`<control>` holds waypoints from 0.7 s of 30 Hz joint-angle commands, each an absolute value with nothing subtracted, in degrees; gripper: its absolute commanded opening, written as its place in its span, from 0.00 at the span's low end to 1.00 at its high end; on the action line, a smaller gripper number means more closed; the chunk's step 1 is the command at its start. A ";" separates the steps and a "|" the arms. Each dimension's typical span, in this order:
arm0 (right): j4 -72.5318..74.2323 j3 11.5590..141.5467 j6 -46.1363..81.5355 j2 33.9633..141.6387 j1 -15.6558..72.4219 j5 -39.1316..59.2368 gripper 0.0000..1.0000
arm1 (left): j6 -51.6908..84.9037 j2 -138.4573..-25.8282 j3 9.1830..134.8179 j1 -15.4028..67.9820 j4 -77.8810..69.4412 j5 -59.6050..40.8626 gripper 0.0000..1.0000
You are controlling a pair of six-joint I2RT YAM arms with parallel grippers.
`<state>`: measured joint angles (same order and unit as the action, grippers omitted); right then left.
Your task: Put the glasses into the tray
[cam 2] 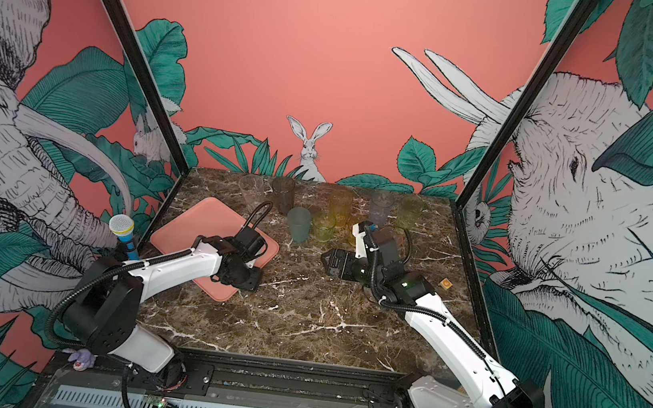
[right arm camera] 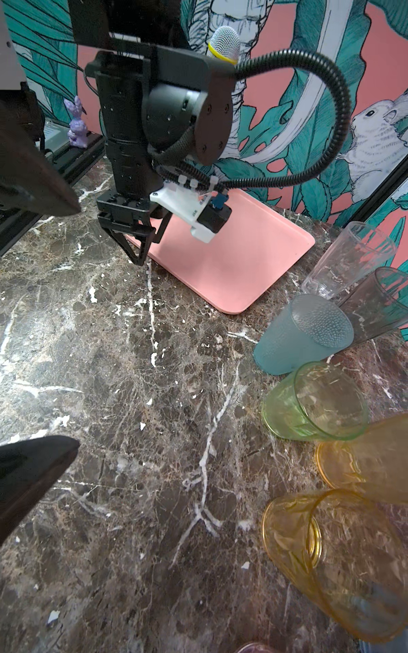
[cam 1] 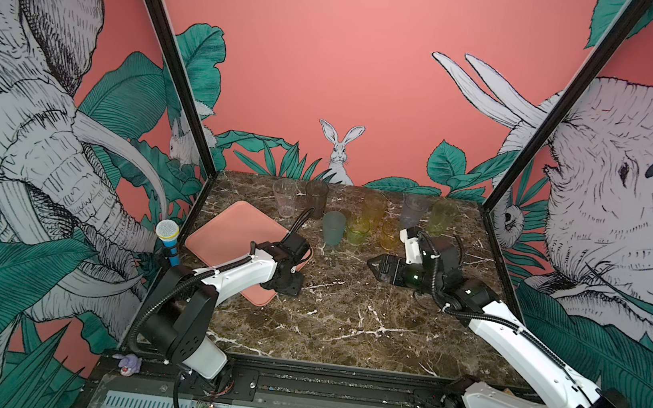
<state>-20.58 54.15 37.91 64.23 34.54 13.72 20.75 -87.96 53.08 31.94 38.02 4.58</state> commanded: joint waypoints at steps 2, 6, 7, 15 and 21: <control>-21.82 55.27 36.32 63.24 35.37 11.85 0.99 | 22.44 -89.62 54.92 32.26 37.79 7.28 0.52; -22.95 54.99 35.26 61.99 35.55 11.34 0.99 | 23.09 -91.17 54.67 32.26 37.02 8.02 0.47; -23.02 54.85 35.20 61.50 35.59 11.11 0.99 | 23.27 -91.41 54.45 32.25 36.52 7.79 0.46; -24.38 54.56 34.85 59.59 35.60 10.30 0.99 | 23.73 -93.45 53.89 32.24 34.48 7.06 0.37; -26.03 54.42 34.89 58.77 35.60 9.24 0.99 | 24.60 -93.95 53.09 32.34 32.84 4.81 0.29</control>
